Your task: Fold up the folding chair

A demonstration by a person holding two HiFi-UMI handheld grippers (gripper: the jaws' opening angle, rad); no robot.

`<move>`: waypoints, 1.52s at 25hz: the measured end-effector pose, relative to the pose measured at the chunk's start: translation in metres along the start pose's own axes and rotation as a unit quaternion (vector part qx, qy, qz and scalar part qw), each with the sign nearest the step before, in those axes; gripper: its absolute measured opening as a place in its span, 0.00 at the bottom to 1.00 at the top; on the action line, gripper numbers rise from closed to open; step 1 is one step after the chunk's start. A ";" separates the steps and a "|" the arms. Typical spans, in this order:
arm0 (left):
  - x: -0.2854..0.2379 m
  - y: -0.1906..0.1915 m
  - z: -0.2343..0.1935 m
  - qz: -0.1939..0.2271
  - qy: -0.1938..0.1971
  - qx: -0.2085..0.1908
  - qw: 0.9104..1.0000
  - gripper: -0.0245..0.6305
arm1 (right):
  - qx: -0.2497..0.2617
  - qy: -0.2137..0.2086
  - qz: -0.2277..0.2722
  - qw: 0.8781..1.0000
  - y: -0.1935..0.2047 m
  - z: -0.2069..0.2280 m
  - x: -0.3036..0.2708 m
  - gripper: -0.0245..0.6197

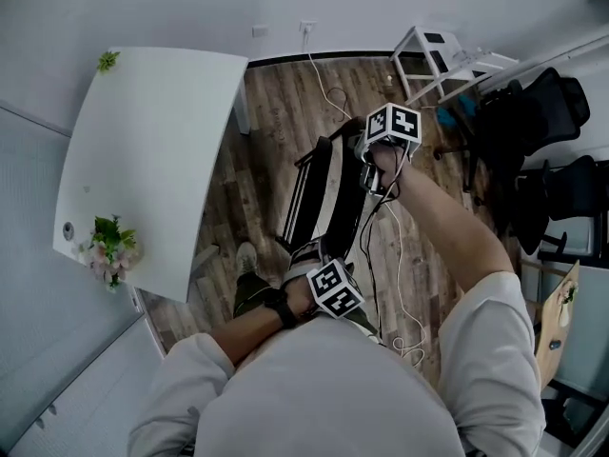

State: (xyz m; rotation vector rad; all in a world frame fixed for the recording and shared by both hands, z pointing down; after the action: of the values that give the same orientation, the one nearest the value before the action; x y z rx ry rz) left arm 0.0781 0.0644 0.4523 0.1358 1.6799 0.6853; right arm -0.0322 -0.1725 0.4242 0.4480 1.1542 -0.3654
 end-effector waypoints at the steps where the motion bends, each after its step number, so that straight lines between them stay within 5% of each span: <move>1: 0.006 0.008 -0.009 0.000 -0.003 0.001 1.000 0.56 | 0.000 -0.003 0.001 1.000 -0.001 -0.013 -0.004 0.20; 14: 0.068 0.089 -0.114 0.007 -0.035 0.012 0.999 0.54 | 0.012 -0.026 0.002 1.000 -0.021 -0.156 -0.050 0.20; 31: 0.101 0.167 -0.209 0.020 0.003 0.025 1.000 0.54 | 0.026 -0.002 -0.003 1.000 -0.039 -0.262 -0.114 0.23; 38: 0.113 0.193 -0.235 0.008 -0.003 0.023 1.000 0.57 | 0.051 -0.031 -0.004 0.998 -0.041 -0.300 -0.130 0.30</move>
State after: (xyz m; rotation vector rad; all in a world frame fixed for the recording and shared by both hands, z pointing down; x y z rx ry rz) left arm -0.2218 0.1885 0.4688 0.1825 1.6912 0.6580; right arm -0.3365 -0.0468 0.4390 0.5181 1.0797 -0.4438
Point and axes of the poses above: the fingertips, and each gripper's own axes: x backward along the fingers, z to its right, y out of its underside, the point moved 5 cm from there along x, backward along the fingers, and after that the axes turned 4 degrees about -z, right-handed, at the moved point
